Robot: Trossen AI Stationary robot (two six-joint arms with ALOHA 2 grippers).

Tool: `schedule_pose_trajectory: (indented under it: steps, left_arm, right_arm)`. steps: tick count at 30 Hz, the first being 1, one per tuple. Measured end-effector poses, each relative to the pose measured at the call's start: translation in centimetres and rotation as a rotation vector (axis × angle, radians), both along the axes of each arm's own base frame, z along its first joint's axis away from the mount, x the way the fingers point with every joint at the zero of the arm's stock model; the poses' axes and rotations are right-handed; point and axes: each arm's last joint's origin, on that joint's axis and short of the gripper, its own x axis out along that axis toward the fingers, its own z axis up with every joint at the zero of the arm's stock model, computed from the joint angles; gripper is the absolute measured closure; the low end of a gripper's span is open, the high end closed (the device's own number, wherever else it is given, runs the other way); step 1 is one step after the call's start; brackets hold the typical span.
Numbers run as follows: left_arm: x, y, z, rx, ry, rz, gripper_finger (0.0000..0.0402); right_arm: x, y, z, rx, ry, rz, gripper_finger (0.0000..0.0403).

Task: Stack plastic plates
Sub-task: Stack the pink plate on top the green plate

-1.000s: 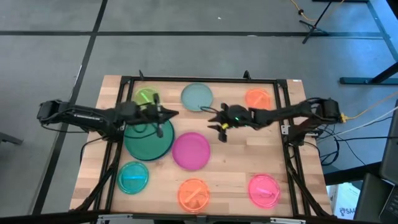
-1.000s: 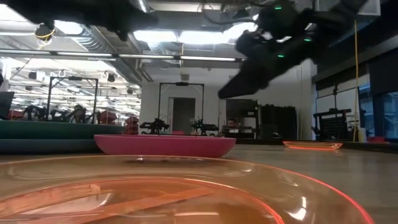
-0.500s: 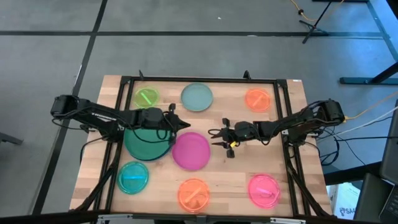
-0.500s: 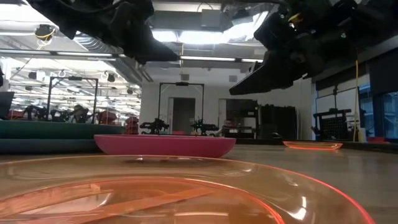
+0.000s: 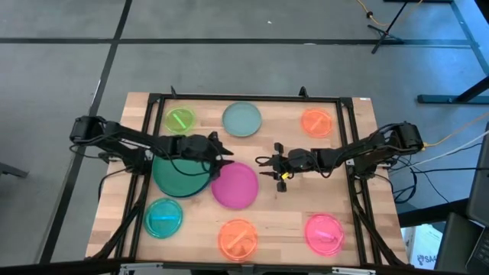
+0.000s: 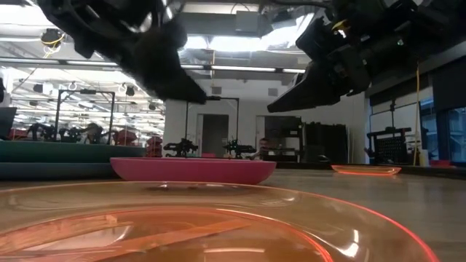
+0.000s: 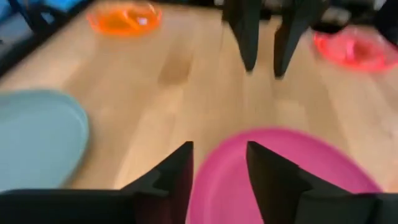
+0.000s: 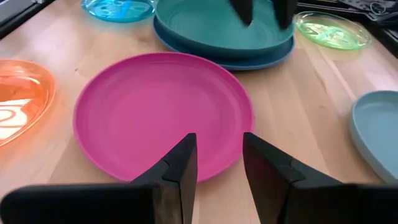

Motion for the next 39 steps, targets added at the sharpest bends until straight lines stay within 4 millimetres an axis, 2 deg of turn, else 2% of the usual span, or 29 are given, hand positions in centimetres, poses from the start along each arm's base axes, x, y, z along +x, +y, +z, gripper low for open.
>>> schedule_pose_trajectory:
  steps: [3,8,13,28,34,39]
  left_arm:
    - [0.6,0.3,-1.0,-0.039,0.098,0.006,0.0247]
    - [2.3,1.3,-1.6,-0.061,0.305,0.056,0.025]
    - [3.4,1.9,-2.2,-0.11,0.423,0.075,0.0252]
    - [3.9,2.0,-3.7,-0.151,0.492,0.037,0.0252]
    - [4.1,2.0,-5.1,-0.157,0.535,0.034,0.0252]
    - [4.2,2.0,-5.5,-0.136,0.545,0.013,0.0271]
  right_arm:
    - [0.0,0.0,0.0,0.0,0.003,0.0,0.0283]
    - [0.0,0.0,-0.1,0.015,0.011,-0.007,0.0283]
    - [-0.1,0.0,-0.3,0.023,0.029,-0.012,0.0283]
    - [0.2,0.0,-0.7,0.024,0.029,-0.012,0.0283]
    - [0.2,0.0,-0.8,0.023,0.036,-0.012,0.0283]
    - [0.2,0.0,-0.8,0.023,0.037,-0.012,0.0283]
